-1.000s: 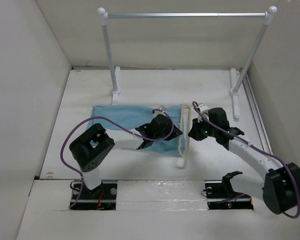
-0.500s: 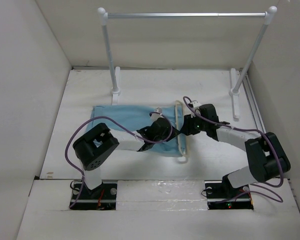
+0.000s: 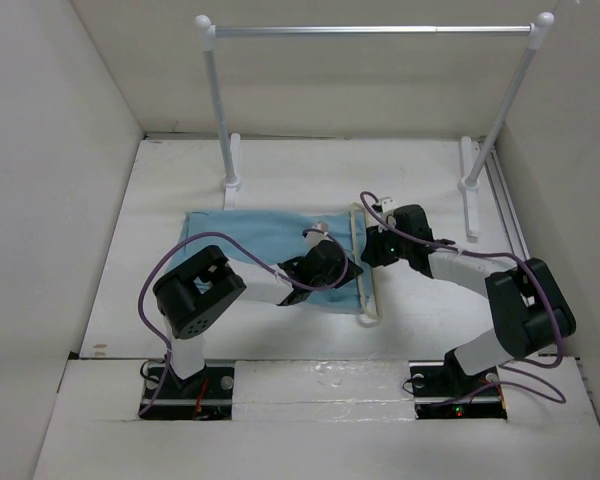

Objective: Place the trousers on the hanger

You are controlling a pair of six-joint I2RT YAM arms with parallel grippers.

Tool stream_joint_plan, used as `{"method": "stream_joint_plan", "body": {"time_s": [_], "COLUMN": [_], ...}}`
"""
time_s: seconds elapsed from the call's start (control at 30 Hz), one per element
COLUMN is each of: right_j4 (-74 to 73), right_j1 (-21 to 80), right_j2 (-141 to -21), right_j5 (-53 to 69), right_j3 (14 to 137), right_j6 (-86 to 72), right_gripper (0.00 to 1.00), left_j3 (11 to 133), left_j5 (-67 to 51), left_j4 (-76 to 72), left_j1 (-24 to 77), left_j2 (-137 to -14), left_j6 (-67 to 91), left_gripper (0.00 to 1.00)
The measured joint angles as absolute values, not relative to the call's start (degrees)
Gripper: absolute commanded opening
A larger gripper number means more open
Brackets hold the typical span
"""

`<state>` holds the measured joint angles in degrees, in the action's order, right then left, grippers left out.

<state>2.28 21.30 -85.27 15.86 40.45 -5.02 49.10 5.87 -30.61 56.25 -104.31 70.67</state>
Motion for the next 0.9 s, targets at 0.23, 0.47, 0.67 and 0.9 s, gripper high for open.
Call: {"method": "stream_joint_plan", "body": {"time_s": [0.23, 0.47, 0.67, 0.9], "right_j4": [5.2, 8.1, 11.2, 5.5], "right_j1": [22.6, 24.1, 24.6, 20.6], "right_j2": [-88.6, -89.7, -89.5, -81.3], "right_j5": [16.1, 15.9, 17.8, 21.0], "right_j3": [39.8, 38.7, 36.6, 36.7], "right_j6": [-8.1, -10.9, -13.4, -12.3], "right_gripper": [0.45, 0.21, 0.0, 0.0], "left_j3": [49.1, 49.1, 49.7, 49.8], "left_j5": [6.2, 7.4, 8.8, 10.6], "left_j4": [-29.8, -28.2, -26.5, -22.8], "left_j1": [56.2, 56.2, 56.5, 56.3], "left_j2": [-104.3, -104.1, -103.8, -100.8], "left_j6": [70.3, 68.8, 66.7, 62.6], "left_gripper": [0.0, 0.0, 0.0, 0.0]}}
